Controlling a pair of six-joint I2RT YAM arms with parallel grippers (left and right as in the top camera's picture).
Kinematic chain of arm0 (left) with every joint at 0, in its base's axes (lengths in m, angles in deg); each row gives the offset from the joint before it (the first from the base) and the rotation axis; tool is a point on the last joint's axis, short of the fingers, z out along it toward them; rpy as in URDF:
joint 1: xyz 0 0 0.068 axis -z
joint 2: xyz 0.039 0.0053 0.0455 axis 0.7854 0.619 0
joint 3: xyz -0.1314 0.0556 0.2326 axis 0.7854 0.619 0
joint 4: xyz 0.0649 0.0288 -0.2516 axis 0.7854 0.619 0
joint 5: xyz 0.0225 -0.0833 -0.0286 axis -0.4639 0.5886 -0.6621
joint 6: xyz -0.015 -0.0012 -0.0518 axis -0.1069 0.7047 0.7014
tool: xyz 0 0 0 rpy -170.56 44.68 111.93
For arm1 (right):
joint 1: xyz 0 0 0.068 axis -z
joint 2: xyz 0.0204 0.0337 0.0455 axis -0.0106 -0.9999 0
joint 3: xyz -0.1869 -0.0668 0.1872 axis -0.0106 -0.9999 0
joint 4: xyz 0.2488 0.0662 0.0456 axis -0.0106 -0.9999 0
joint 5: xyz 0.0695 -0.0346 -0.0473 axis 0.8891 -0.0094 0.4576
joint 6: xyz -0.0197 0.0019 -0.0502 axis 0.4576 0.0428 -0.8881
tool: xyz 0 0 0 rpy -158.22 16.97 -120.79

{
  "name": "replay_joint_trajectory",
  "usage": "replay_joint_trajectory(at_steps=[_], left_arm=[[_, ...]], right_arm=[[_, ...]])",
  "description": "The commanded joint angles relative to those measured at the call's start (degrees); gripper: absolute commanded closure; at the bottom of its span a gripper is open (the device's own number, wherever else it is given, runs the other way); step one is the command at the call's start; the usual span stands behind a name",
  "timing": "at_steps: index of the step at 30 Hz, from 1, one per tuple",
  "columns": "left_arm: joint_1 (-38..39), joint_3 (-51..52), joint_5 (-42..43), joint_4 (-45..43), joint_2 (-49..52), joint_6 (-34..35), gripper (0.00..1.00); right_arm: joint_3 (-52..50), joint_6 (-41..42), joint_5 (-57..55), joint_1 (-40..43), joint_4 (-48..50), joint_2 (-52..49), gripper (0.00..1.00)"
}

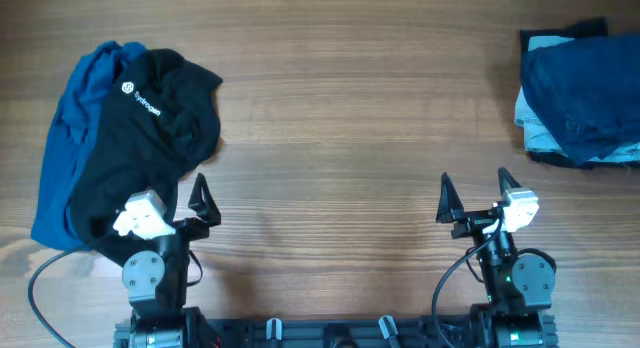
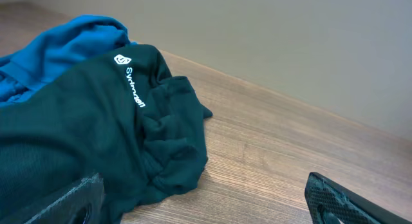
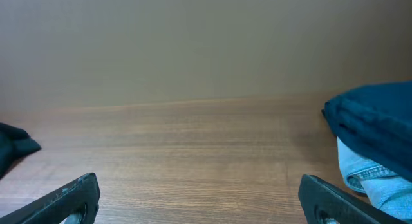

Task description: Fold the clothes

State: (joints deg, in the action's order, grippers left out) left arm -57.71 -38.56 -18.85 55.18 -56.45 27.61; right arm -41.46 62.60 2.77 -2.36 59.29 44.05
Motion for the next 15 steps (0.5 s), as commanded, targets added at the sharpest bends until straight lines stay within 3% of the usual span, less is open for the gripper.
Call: replay_joint_trajectory(at_steps=[1,15], left_arm=[[0.2,0.2,-0.3,0.4,-0.3,-1.2,0.00],[0.2,0.2,-0.3,0.4,-0.3,-1.2,0.00]], right_arm=[[0.0,-0.6,-0.7,0.2,0.2,0.7,0.00],[0.0,-6.7,-2.1,0.2,0.2,0.7,0.00]])
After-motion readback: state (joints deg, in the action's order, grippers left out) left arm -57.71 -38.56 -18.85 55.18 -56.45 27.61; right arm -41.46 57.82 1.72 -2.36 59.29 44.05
